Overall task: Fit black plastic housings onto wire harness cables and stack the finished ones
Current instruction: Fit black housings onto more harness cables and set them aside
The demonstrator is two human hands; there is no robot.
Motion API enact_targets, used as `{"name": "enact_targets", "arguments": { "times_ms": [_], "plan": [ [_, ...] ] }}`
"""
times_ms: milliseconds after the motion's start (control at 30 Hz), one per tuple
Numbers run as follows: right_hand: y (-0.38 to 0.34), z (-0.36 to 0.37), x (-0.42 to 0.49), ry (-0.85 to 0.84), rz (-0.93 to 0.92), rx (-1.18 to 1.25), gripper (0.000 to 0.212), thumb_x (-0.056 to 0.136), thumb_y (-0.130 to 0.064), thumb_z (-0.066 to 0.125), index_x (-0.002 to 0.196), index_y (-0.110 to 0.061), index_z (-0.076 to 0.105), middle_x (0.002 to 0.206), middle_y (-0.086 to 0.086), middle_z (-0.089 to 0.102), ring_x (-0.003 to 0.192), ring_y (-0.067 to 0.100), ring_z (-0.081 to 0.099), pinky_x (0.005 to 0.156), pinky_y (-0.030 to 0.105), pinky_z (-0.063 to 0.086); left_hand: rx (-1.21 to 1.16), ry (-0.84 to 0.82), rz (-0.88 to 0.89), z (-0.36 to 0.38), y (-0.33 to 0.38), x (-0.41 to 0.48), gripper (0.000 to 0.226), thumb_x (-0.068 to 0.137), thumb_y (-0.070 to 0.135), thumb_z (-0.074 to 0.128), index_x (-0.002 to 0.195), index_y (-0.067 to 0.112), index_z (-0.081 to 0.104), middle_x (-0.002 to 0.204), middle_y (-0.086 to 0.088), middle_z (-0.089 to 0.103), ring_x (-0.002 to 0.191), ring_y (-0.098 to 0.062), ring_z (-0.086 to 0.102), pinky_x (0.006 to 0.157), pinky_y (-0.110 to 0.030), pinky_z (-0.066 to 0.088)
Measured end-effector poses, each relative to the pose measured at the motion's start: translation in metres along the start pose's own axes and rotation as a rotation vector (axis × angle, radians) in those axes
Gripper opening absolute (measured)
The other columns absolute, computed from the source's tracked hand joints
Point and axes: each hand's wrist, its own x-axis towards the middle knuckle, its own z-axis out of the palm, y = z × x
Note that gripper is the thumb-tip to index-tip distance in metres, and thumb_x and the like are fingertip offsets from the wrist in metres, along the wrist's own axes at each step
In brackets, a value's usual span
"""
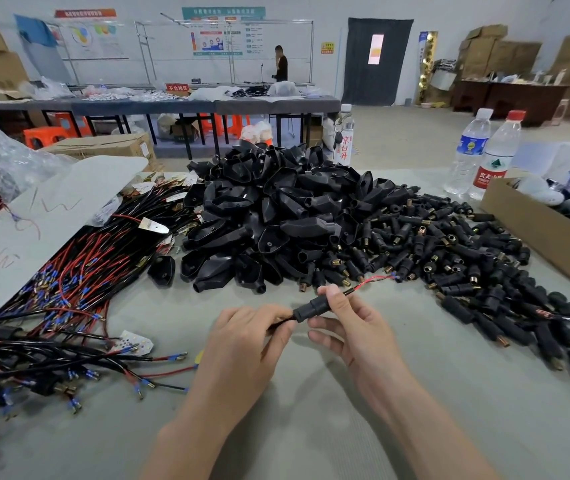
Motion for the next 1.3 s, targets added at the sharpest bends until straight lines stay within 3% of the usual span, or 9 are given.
{"name": "enact_targets", "arguments": {
  "times_ms": [133,300,533,833,1067,1300],
  "plan": [
    [-0.0068,-0.0055,0.0013,0.018,-0.032,0.032,0.041,0.077,-0.043,0.071,0.103,-0.012,0.072,0.094,0.010,0.077,0.074,0.015,0.069,0.066,0.025,0.058,-0.067,-0.020,-0.045,-0.0024,-0.0049,0.0007,0.004,0.094,0.025,0.065,0.098,0.023,0.066,0.088,0.024,0.061,0.099,0.020,0.043,0.085,-0.025,0.037],
    [-0.0034,-0.0002,-0.0016,-0.011,-0.021,0.013,0.045,0.075,-0.043,0.073,0.105,-0.009,0.070,0.096,0.014,0.076,0.076,0.017,0.069,0.066,0.025,0.058,-0.063,-0.018,-0.027,-0.0009,-0.0005,0.0000,0.010,0.093,0.031,0.058,0.094,0.024,0.066,0.080,0.018,0.065,0.091,-0.001,0.049,0.081,-0.027,0.039],
    [-0.0093,-0.0041,-0.0013,0.010,-0.084,0.020,0.030,0.080,-0.041,0.070,0.098,-0.018,0.077,0.097,0.009,0.077,0.078,0.017,0.071,0.066,0.027,0.059,-0.127,-0.005,-0.100,-0.0024,-0.0085,0.0001,0.005,0.093,0.030,0.067,0.096,0.033,0.065,0.087,0.031,0.060,0.100,0.016,0.047,0.087,-0.014,0.036],
    [-0.0057,0.0035,-0.0060,-0.043,-0.078,-0.062,0.040,0.071,-0.051,0.073,0.097,-0.021,0.077,0.097,0.012,0.076,0.078,0.020,0.072,0.066,0.027,0.058,-0.143,0.012,-0.037,-0.0009,-0.0020,-0.0005,0.018,0.093,0.042,0.054,0.097,0.030,0.066,0.087,0.028,0.060,0.092,0.003,0.053,0.081,-0.026,0.041],
    [-0.0108,-0.0005,-0.0034,-0.004,-0.118,-0.001,0.027,0.082,-0.044,0.067,0.094,-0.024,0.079,0.095,0.011,0.077,0.080,0.018,0.071,0.066,0.027,0.058,-0.187,-0.033,-0.114,0.0004,-0.0085,-0.0014,0.007,0.093,0.035,0.064,0.100,0.037,0.062,0.095,0.024,0.063,0.095,-0.001,0.058,0.082,-0.023,0.045],
    [-0.0063,0.0041,-0.0071,-0.058,-0.112,-0.095,0.033,0.073,-0.051,0.071,0.095,-0.027,0.078,0.094,0.010,0.077,0.078,0.018,0.072,0.066,0.026,0.058,-0.240,-0.039,-0.097,0.0017,-0.0033,-0.0013,0.002,0.094,0.030,0.064,0.095,0.031,0.065,0.088,0.020,0.065,0.078,-0.001,0.062,0.067,-0.021,0.046]
  ]
}}
